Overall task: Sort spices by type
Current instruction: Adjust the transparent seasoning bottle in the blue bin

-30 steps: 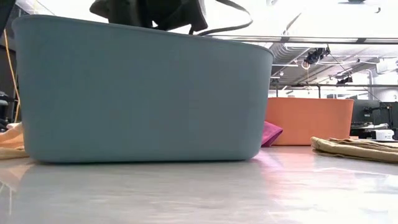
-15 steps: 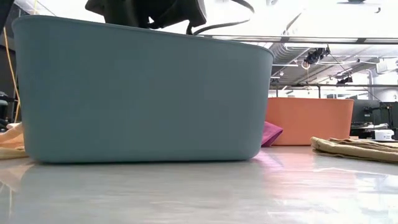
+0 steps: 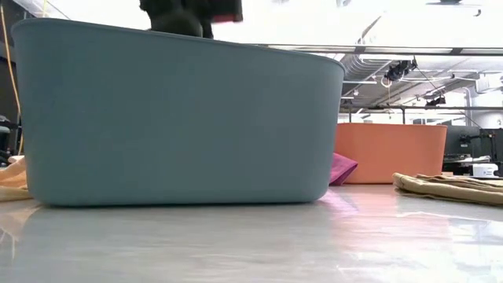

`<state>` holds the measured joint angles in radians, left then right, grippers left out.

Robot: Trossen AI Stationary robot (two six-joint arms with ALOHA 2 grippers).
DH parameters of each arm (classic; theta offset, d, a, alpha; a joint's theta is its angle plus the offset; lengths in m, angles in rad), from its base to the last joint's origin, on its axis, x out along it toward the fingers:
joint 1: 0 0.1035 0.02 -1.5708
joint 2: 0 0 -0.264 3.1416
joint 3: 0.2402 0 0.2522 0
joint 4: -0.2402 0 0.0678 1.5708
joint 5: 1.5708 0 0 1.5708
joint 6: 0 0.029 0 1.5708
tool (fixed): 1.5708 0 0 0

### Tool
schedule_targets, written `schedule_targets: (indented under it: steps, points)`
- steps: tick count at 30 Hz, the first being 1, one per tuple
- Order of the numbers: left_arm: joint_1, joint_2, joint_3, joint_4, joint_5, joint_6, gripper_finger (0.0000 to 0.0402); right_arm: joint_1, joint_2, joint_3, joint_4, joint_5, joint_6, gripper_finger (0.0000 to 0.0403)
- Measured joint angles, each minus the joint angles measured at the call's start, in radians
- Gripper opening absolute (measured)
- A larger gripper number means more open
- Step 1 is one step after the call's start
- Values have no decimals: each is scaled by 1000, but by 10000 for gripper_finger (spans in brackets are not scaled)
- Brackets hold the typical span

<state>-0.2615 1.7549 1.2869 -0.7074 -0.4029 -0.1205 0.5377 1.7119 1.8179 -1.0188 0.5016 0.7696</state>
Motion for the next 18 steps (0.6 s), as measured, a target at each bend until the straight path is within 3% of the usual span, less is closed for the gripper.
schedule_targets:
  steps: [7,12,15,18]
  points:
    - [-31,-255,1,30,-79,123,145,-49,0,0,92,61,0,0]
    - [-119,-387,3,55,-181,205,145,-119,0,0,120,94,39,4]
    - [-164,-402,3,21,-260,203,145,-174,4,0,121,131,113,30]
    - [-188,-388,3,-23,-323,179,145,-233,18,0,140,90,194,84]
